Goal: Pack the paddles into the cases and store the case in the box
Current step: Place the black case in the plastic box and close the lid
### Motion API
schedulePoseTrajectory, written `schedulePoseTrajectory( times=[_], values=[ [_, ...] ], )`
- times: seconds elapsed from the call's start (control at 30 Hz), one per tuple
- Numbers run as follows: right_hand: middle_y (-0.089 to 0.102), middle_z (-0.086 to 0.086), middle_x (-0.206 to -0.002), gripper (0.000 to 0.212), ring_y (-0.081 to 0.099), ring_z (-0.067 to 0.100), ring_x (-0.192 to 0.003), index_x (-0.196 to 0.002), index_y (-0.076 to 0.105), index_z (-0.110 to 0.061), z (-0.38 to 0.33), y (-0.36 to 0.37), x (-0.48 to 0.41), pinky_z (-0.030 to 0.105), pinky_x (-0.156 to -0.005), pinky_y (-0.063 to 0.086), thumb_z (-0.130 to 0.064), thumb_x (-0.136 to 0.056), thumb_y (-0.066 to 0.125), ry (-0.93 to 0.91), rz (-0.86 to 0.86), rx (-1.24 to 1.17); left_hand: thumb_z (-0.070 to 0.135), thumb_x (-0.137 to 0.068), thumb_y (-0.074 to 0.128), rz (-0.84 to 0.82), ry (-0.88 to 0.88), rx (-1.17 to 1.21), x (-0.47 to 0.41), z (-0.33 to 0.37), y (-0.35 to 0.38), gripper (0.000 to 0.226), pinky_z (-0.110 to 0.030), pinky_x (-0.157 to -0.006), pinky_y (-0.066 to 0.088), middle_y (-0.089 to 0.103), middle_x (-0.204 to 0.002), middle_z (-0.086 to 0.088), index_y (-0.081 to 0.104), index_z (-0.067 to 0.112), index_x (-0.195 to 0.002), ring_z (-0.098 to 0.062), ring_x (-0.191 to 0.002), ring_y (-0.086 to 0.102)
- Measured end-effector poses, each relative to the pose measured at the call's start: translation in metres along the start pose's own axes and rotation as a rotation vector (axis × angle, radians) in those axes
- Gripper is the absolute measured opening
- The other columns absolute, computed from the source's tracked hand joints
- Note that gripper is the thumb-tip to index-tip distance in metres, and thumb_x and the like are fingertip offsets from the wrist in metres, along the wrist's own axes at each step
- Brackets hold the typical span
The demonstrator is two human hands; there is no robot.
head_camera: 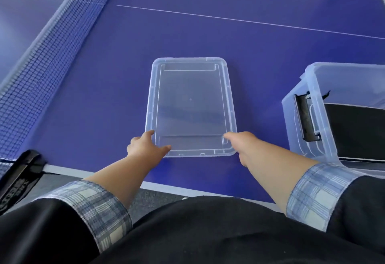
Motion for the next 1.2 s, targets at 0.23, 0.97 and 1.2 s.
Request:
schedulePoseTrajectory(
  times=[0.23, 0.97, 1.2],
  values=[
    [0.063, 0.009, -0.119, 0.034, 0.063, 0.023, -0.088, -0.119, 0.057, -0.015, -0.007, -0.013, 0.006, 0.032, -0.064, 0.056, -0.014, -0.088, 0.07, -0.064, -0.067, -0.321, 0.062, -0.072, 0.073, -0.002, 0.09, 0.061, 0.016, 0.008, -0.016, 0.088, -0.036, -0.074, 0.051, 0.032, -0.141, -0.008, 0.034, 0.035, -0.146, -0.028, -0.097, 0.056],
    [0.061, 0.011, -0.106, 0.026, 0.066, 0.027, -0.08, -0.118, 0.056, -0.009, -0.086, -0.2, 0.086, 0.038, -0.051, 0.059, -0.006, -0.092, 0.059, -0.327, -0.148, -1.246, 0.044, -0.095, 0.053, 0.377, 1.105, -0.283, 0.216, 0.29, -0.056, 0.034, -0.037, -0.087, 0.047, 0.061, -0.115, 0.003, 0.066, 0.025, -0.12, -0.023, -0.111, 0.05],
    [0.068, 0.018, -0.119, 0.02, 0.073, 0.027, -0.081, -0.111, 0.06, -0.003, -0.043, -0.286, 0.05, 0.038, -0.063, 0.061, -0.017, -0.097, 0.057, -0.398, -0.087, -1.287, 0.05, -0.091, 0.057, 0.326, 1.193, -0.359, 0.289, 0.358, 0.005, 0.03, -0.039, -0.083, 0.049, 0.06, -0.104, 0.007, 0.067, 0.031, -0.111, -0.022, -0.101, 0.055]
  ],
)
Point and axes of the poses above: each hand's wrist, its own x-axis away from the middle knuckle, its own y-axis out of the palm, z = x × y, the point moved 8 cm from there along -x, towards the middle knuckle
